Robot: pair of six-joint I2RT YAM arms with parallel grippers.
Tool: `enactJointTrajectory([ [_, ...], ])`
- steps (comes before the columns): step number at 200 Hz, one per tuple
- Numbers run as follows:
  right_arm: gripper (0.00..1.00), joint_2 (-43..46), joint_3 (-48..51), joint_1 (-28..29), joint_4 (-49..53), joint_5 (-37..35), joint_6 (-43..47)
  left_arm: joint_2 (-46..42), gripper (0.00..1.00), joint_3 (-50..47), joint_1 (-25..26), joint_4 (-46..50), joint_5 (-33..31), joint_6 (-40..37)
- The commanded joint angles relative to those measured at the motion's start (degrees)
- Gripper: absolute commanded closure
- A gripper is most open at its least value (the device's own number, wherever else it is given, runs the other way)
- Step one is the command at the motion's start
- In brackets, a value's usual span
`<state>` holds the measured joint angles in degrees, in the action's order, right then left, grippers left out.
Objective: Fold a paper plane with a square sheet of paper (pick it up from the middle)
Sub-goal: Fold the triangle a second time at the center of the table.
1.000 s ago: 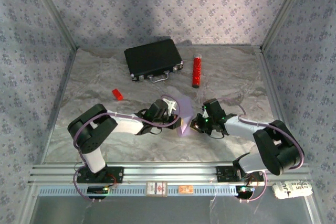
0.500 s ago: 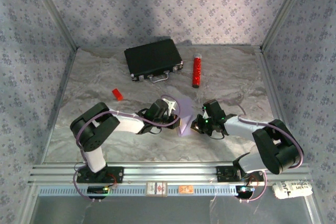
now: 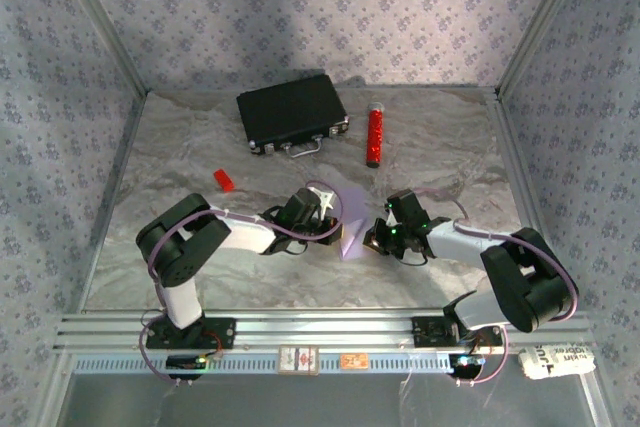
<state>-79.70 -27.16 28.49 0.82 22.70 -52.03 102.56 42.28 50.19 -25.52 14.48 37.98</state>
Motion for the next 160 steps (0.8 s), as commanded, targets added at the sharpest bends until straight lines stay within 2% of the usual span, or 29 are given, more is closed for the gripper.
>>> enactJointTrajectory([
  [1, 0.94, -0.2, 0.4, -0.3, 4.6, -2.2, 1.0, 0.9, 0.96, 0.6, -0.4, -0.9, -0.7, -0.7],
  [160, 0.94, 1.4, 1.2, -1.1, 5.2, -2.3, 1.4, 1.4, 0.96, 1.6, -0.5, 1.2, -2.0, -2.5],
])
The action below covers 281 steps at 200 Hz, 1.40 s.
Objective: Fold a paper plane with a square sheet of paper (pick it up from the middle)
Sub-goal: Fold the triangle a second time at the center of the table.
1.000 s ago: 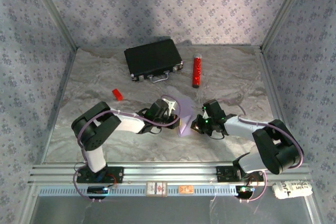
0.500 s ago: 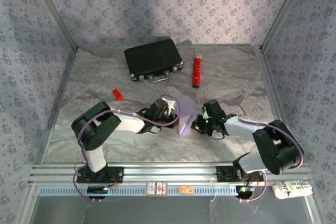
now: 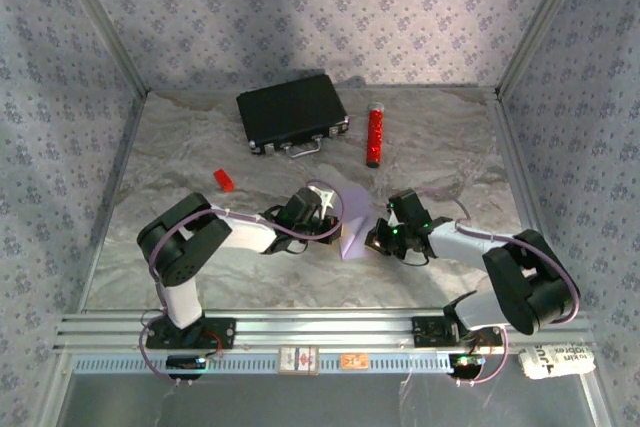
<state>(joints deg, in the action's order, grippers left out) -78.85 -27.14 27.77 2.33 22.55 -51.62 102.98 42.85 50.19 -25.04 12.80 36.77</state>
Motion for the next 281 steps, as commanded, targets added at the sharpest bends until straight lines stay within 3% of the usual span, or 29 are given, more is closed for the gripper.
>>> enactJointTrajectory([
  [1, 0.94, 0.6, 1.2, -0.4, 3.7, -2.2, 1.0, 1.0, 0.96, 1.1, -0.5, 0.7, -0.3, -1.3],
  [281, 0.94, 0.6, 1.4, -0.6, 3.7, -1.6, 1.1, 2.6, 0.94, 2.7, -1.0, 0.4, 1.5, -4.5],
])
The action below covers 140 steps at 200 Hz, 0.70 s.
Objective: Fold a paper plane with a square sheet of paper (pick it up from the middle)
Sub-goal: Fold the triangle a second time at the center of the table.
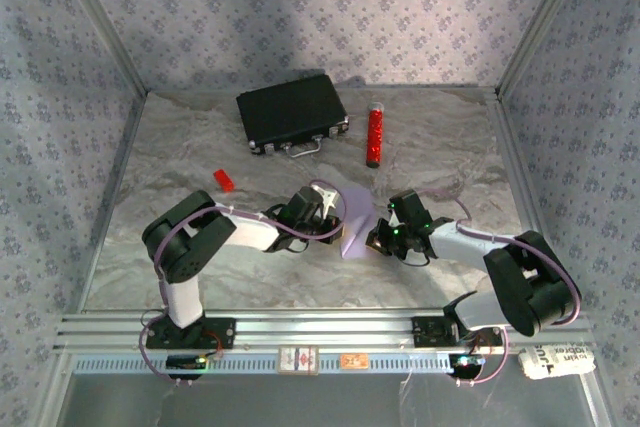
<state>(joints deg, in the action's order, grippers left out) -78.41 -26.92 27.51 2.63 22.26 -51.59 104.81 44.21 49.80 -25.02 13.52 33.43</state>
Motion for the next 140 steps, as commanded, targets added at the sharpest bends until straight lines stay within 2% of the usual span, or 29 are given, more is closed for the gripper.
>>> enactJointTrajectory([
  [1, 0.94, 0.2, 1.2, -0.3, 3.3, -1.3, 1.1, 0.7, 0.94, 1.4, -0.5, 0.4, 0.8, -1.2],
  [140, 0.94, 0.2, 1.3, -0.3, 3.3, -1.3, 1.3, 1.7, 0.94, 2.2, -0.7, 0.0, 2.4, -1.6],
])
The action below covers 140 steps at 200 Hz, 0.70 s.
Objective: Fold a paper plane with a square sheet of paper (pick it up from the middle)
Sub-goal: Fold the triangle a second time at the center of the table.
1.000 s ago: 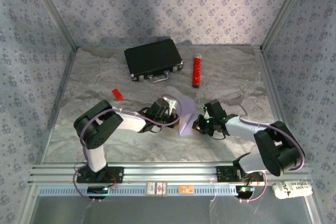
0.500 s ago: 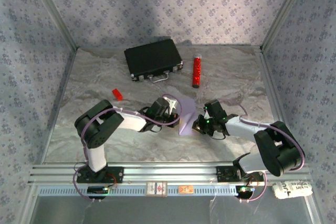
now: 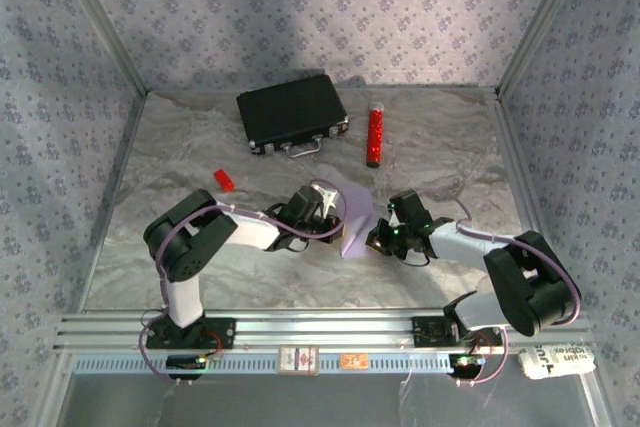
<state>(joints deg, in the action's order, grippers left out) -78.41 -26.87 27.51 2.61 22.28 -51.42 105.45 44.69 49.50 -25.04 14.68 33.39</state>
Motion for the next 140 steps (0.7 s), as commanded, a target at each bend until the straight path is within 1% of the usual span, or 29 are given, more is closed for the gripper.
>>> enactJointTrajectory([
  [1, 0.94, 0.2, 1.3, -0.3, 3.4, -1.4, 1.1, 1.1, 0.94, 1.7, -0.4, 0.1, 1.2, -1.5],
  [140, 0.94, 0.2, 1.5, -0.5, 3.6, -1.3, 1.1, 0.1, 0.95, 1.2, -0.8, 0.6, -0.3, -1.7],
])
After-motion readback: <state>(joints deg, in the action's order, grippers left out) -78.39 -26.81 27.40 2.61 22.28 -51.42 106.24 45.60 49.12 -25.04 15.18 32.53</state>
